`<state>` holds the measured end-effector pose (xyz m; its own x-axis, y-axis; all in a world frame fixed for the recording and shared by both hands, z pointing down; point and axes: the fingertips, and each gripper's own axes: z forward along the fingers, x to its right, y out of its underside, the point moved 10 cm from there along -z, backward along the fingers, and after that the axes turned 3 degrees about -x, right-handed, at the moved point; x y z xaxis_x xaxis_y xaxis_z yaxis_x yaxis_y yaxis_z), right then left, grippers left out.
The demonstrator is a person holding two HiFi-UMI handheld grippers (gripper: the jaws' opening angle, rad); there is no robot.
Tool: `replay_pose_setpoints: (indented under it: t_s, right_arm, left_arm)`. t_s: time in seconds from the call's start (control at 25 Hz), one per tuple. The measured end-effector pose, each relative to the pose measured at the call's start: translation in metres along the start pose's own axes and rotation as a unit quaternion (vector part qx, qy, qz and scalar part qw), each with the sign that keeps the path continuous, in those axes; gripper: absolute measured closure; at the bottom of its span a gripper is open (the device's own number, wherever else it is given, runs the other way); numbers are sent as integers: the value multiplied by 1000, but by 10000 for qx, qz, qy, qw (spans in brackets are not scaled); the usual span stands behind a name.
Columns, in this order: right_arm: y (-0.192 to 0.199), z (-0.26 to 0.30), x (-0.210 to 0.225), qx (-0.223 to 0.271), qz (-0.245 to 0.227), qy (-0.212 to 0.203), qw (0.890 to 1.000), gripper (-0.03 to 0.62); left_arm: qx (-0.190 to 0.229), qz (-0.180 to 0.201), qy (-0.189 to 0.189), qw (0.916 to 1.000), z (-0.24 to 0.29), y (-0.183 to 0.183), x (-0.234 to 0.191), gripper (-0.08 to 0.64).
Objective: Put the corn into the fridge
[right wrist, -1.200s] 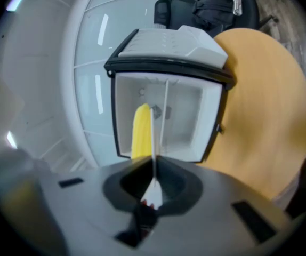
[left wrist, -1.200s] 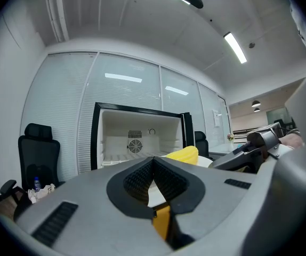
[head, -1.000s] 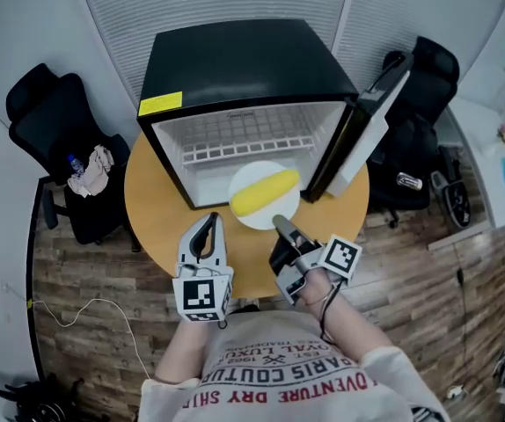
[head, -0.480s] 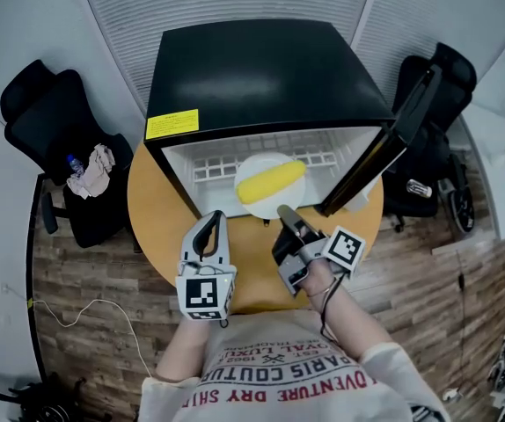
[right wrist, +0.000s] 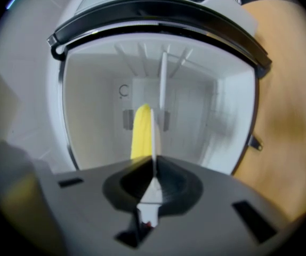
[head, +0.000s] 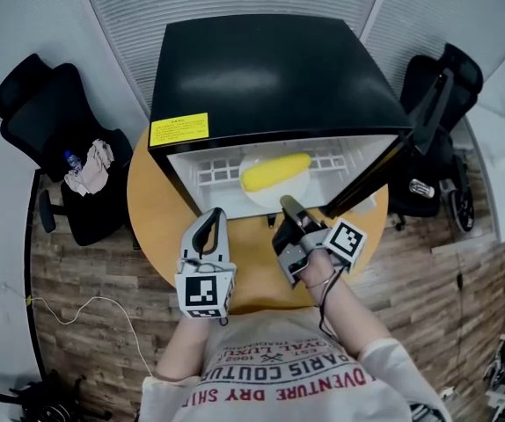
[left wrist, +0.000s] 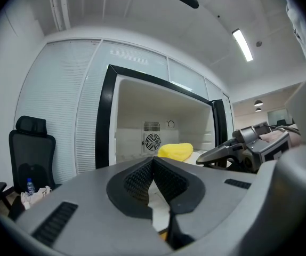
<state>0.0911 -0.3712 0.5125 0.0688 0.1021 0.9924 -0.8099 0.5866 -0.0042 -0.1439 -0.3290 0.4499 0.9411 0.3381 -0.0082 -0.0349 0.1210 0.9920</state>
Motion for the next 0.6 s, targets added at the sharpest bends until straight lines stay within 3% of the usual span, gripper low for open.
replay_pose_setpoints:
  t_s: [0.6]
  right_arm:
    - [-8,35,-5,164,166,-14,9997,545]
  left_arm:
    - [-67,89,85,9999,33,-1,-11,526]
